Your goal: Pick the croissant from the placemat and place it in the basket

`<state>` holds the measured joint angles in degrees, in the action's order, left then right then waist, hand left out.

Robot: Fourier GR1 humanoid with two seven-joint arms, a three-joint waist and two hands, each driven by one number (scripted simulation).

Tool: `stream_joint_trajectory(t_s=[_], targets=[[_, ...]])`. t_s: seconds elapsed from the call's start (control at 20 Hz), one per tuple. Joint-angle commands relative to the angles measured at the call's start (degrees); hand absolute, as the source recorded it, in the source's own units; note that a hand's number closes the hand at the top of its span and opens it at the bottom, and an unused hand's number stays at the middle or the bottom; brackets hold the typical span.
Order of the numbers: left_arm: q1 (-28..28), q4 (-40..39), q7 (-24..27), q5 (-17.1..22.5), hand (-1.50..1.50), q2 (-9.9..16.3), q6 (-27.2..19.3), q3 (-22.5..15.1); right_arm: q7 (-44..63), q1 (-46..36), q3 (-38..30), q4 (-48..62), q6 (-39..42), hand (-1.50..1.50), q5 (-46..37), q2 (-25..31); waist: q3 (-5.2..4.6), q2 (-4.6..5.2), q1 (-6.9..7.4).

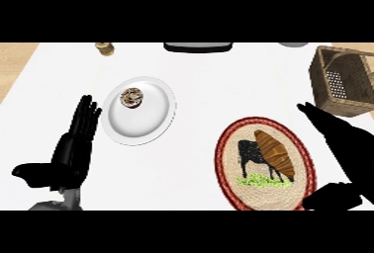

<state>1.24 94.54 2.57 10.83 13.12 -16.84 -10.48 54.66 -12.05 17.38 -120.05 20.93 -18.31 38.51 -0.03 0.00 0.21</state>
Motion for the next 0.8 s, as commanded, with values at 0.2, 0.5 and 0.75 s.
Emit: stream_joint_trajectory(t_s=[0.2,0.5,0.75], targets=[[-2.4,1.4,0.9,-2.7,0.00,-3.3,0.0,-0.4,-9.1,6.3,-0.9,7.3,-1.7,-1.50,-9.3,-5.4,0.04,-0.01,-0.07],[0.3,-2.4,0.6,-3.1,0.00,-3.8,3.1,2.3,-13.6,9.5,1.7,7.4,-3.2,-1.50,-16.5,-11.3,0.03,-0.02,-0.29],[-1.0,-0.4,-0.5,-3.9,0.00,-4.3,4.6,3.9,-13.7,5.7,-1.7,10.4,1.2,-1.50,-18.9,-14.4,0.02,-0.03,-0.13]])
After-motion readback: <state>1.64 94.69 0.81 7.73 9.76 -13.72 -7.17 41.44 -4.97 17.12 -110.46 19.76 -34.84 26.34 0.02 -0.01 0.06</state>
